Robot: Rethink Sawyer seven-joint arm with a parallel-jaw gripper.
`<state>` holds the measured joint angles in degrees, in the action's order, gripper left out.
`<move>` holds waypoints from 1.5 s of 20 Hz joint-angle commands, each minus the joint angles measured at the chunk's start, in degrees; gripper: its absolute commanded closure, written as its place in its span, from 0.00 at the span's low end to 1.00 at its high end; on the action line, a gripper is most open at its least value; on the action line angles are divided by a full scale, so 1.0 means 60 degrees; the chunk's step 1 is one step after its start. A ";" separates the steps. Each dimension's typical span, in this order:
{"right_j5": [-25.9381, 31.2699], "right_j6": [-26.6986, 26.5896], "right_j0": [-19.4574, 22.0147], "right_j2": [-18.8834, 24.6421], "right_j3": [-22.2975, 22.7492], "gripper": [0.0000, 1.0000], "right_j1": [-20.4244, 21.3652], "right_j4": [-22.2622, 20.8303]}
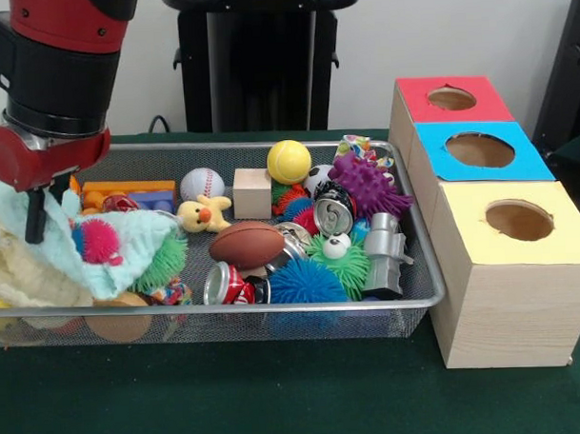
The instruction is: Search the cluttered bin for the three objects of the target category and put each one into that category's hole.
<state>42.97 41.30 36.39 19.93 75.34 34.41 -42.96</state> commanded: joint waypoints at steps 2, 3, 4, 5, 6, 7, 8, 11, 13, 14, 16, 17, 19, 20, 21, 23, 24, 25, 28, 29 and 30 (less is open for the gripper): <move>0.0978 -0.2782 0.0067 0.0640 -0.0296 1.00 -0.0182 -0.0584; 0.0995 -0.2821 0.0110 0.0646 -0.0256 1.00 -0.0149 -0.0577; 0.0997 -0.2831 0.0119 0.0653 -0.0237 1.00 -0.0141 -0.0578; 0.0987 -0.2748 0.0132 0.0645 -0.0212 1.00 -0.0137 -0.0552; 0.1030 -0.2328 0.0130 0.0552 -0.0136 1.00 -0.0124 -0.0410; 0.1073 -0.1907 0.0127 0.0459 -0.0059 1.00 -0.0112 -0.0268; 0.1115 -0.1344 0.0200 0.0421 0.0123 1.00 -0.0117 0.0069; 0.2134 0.0058 0.0140 -0.0094 0.0704 1.00 -0.0342 0.0878; 0.2495 0.0329 -0.0032 -0.0320 0.0754 1.00 -0.0388 0.1006; 0.2500 0.0481 -0.0055 -0.0359 0.0780 1.00 -0.0400 0.1102; 0.2690 0.0955 -0.0065 -0.0468 0.0821 1.00 -0.0447 0.1414; 0.2892 0.1254 -0.0124 -0.0560 0.0740 1.00 -0.0507 0.1563; 0.3345 0.1791 -0.0216 -0.0700 0.0712 1.00 -0.0641 0.1928; 0.3482 0.1930 -0.0218 -0.0713 0.0742 1.00 -0.0685 0.2103; 0.3702 0.2183 -0.0182 -0.0640 0.0867 1.00 -0.0757 0.2542; 0.3973 0.2437 -0.0203 -0.0638 0.0949 1.00 -0.0833 0.2981; 0.3948 0.2515 -0.0227 -0.0643 0.0963 1.00 -0.0864 0.3149; 0.3922 0.2592 -0.0251 -0.0648 0.0978 1.00 -0.0894 0.3317; 0.3795 0.2793 -0.0266 -0.0738 0.1203 1.00 -0.0906 0.3844; 0.3714 0.2844 -0.0292 -0.0756 0.1312 1.00 -0.0942 0.3989; 0.3661 0.2760 -0.0313 -0.0787 0.1318 1.00 -0.0970 0.4044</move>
<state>61.12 41.21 35.50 16.39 77.31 31.32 -23.01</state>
